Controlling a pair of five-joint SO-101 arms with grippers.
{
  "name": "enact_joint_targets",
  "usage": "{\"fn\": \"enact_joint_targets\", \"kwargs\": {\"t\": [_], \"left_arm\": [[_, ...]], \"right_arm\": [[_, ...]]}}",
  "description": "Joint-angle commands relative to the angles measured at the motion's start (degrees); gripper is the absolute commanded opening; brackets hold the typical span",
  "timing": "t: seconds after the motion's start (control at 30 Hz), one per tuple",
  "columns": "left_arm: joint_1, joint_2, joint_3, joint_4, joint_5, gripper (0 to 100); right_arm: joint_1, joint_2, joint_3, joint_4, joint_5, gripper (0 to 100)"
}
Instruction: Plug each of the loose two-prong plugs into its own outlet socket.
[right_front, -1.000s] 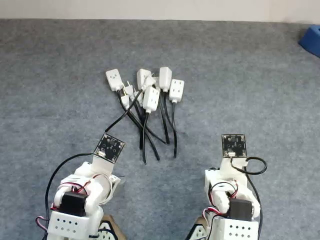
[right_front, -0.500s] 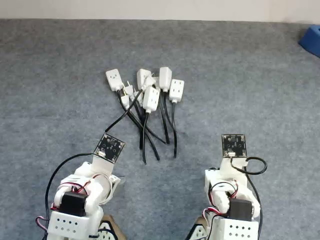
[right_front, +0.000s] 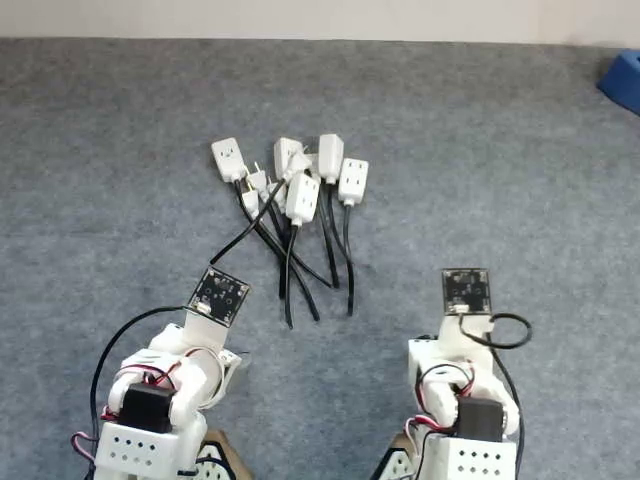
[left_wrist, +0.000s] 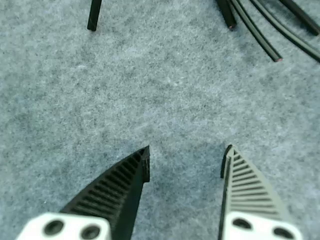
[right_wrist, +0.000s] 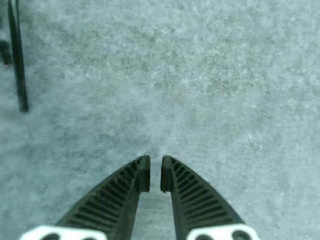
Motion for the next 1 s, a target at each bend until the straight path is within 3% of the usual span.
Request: {"fn": "enact_joint_targets", "kwargs": {"t": [0.0,0.33,0.6,0.67,0.83,0.97], "left_arm": [[5.32,-0.13,0.75,0.26,0.35,24],[10.59,-0.13,0.75,0.26,0.35,24],[4.00,-0.22,0.75,-0.09,0.26,24],[-0.22,-0.31,0.75,-0.18,-0.44,24],[-7.96,-0.22,0.75,-7.56,-13.10,24],[-9.63,-0.22,0.75,-9.85,-13.71,24]], "right_arm": [[-6.55,-0.40,7.60,0.22,0.35,6.2],[-10.77,-0.40,7.60,0.22,0.44,6.2],[-10.15,-0.40,7.60,-7.43,0.53,5.9],[-7.34,-0.31,7.60,-9.01,0.62,5.9],[6.99,-0.40,7.60,-9.27,0.62,5.9],[9.71,-0.40,7.60,-9.10,0.62,5.9]]}}
